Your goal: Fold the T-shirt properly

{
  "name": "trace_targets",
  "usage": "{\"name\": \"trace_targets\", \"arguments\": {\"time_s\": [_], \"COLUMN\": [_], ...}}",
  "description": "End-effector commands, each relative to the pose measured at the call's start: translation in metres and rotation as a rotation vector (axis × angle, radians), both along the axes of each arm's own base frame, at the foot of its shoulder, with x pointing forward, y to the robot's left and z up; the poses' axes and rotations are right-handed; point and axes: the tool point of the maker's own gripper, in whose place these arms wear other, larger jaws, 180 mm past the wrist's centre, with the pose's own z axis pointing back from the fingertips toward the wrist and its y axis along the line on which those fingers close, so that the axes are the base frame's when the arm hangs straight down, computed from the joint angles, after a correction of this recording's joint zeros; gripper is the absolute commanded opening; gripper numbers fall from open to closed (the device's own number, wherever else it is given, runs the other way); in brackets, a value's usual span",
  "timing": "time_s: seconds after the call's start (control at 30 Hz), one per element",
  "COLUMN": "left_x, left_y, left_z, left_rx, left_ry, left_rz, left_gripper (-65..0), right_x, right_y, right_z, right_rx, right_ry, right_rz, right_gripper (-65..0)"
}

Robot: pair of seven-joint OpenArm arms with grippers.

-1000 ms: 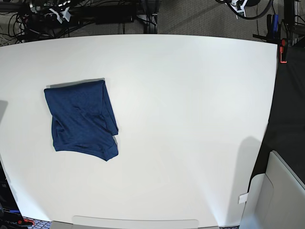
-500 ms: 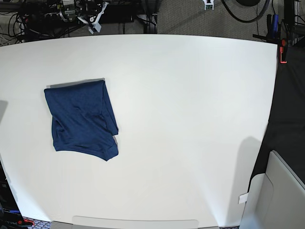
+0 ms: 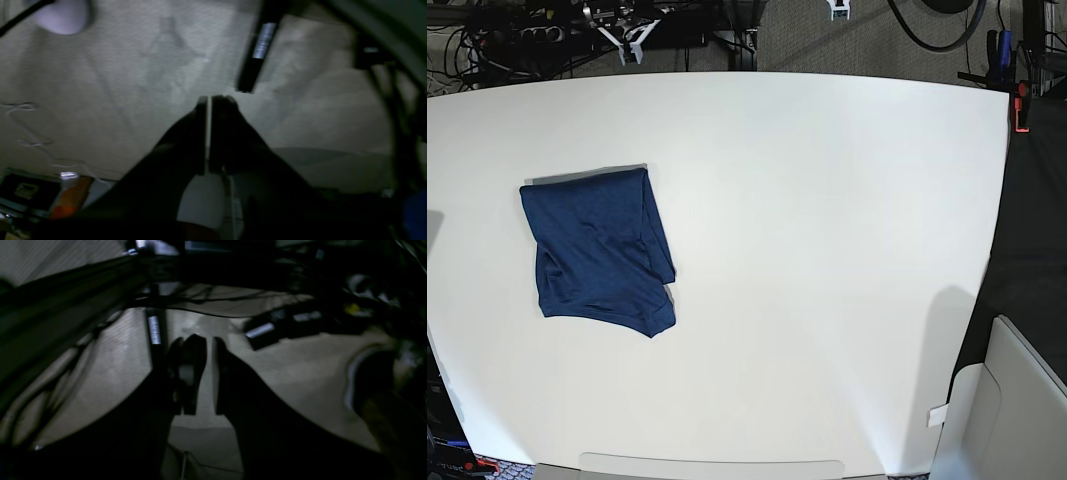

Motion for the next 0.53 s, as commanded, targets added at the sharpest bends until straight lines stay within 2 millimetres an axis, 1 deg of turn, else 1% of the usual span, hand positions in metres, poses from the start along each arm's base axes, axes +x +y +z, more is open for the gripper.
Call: {"name": "trace_targets", "arguments": {"time_s": [0.0,0.13,0.2,0.23,0.27,0.43,0.47,0.5], "left_x": [-0.005,-0.006,0.001,0.005,0.008,0.015,0.018,0.028], "left_y": [-0.004,-0.025,-0.032,-0.032,-0.031,-0.029,-0.03,-0.031], "left_z": [0.001,0.002,0.002,0.001,0.001,0.001,0.0,0.0], "left_rx": [-0.003,-0.033,-0.04,-0.037,-0.034,-0.028,-0.03,-0.033], "left_ry": [0.002,0.001,-0.025,-0.043,-0.061,-0.088,-0.091,-0.103], "left_rz": [0.003,0.013,0.017,0.017,0.017,0.018,0.015,0.012], "left_gripper": [-65.0,-65.0,-65.0,-65.0,-65.0,-65.0,-65.0,-65.0], "right_x": [0.006,0.005,0.005,0.006,0.006,0.004,0.004,0.001], "right_y": [0.008,0.013,0.016,0.02,0.021,0.006,0.004,0.002], "right_z": [0.001,0.0,0.0,0.0,0.0,-0.001,-0.001,-0.002], "right_rx": [0.017,0.019,0.023,0.027,0.014,-0.067,-0.069,-0.072], "right_ry": [-0.019,-0.017,-0.017,-0.018,-0.02,-0.023,-0.023,-0.018], "right_rz": [0.015,0.05,0.05,0.047,0.043,0.013,0.012,0.011], "right_gripper": [-58.5,-58.5,-58.5,-58.5,-58.5,-58.5,-58.5,-58.5]}}
